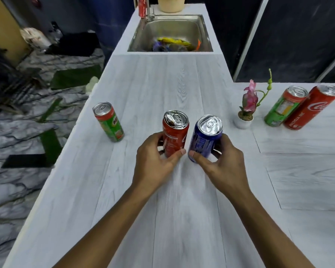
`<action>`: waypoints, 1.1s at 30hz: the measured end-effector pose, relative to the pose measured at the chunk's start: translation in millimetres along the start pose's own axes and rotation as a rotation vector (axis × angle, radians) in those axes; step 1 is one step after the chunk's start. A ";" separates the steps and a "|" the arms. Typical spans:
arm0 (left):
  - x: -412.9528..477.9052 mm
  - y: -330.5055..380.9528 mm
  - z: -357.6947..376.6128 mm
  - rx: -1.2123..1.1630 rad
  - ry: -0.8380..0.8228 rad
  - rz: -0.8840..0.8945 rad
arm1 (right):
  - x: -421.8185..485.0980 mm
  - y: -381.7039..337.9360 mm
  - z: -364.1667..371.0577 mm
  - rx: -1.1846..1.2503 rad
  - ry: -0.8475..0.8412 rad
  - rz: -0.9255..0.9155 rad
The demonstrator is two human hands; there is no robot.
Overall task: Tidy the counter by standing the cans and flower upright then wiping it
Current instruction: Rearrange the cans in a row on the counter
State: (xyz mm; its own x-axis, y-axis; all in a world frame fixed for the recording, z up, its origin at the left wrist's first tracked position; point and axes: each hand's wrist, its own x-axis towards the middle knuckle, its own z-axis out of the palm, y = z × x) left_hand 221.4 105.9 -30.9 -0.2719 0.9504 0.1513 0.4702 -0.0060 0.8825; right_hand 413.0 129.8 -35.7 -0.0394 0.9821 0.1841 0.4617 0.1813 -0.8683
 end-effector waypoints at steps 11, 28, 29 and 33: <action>27.2 -24.1 -55.7 0.062 0.132 -0.033 | 20.3 -32.9 64.9 0.012 -0.008 -0.046; 54.1 -34.0 -70.9 0.098 0.196 -0.080 | 47.7 -32.7 116.4 0.042 0.033 -0.045; 55.1 -34.5 -69.8 0.099 0.195 -0.079 | 48.8 -31.4 117.8 0.039 0.033 -0.044; 58.0 -35.6 -65.2 0.089 0.190 -0.082 | 53.0 -28.5 121.9 0.026 0.035 -0.038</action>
State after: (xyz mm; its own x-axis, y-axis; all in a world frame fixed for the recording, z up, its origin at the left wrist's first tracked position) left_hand 134.1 141.0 -24.5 -0.4613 0.8709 0.1695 0.5100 0.1040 0.8539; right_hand 289.7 182.9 -57.4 -0.0251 0.9722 0.2326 0.4375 0.2199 -0.8719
